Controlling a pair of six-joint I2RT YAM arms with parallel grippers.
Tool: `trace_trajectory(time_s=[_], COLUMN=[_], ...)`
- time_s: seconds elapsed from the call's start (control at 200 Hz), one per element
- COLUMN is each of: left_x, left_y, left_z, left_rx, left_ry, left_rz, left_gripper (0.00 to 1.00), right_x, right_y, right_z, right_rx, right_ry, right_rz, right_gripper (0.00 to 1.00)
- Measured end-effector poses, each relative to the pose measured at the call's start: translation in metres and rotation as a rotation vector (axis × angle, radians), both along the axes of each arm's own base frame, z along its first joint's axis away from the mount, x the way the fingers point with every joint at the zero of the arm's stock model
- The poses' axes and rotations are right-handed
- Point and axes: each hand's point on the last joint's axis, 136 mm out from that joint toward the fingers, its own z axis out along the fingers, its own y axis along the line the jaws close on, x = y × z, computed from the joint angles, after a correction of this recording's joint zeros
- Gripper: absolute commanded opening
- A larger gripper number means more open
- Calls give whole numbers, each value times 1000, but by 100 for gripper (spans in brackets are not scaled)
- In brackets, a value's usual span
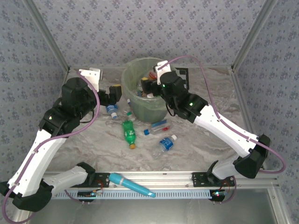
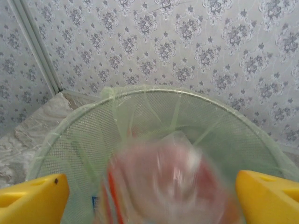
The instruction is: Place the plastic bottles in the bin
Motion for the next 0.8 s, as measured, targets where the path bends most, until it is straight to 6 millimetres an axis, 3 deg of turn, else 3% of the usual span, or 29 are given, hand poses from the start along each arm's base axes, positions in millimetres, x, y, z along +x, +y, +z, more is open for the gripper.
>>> trace_trajectory(time_s=[0.585,0.805], left_x=[-1,-3], left_y=[0,-5], left_z=[1,0], left_rx=[-12,-34], left_ry=[2,16], left_rz=[3,-23], left_gripper=[100,100], right_x=[-2,-12], right_y=[-4,-25], right_z=[7,7], right_rx=[-4,-14], right_ry=[3,38], right_rz=[-13,-59], right_gripper=[99,99])
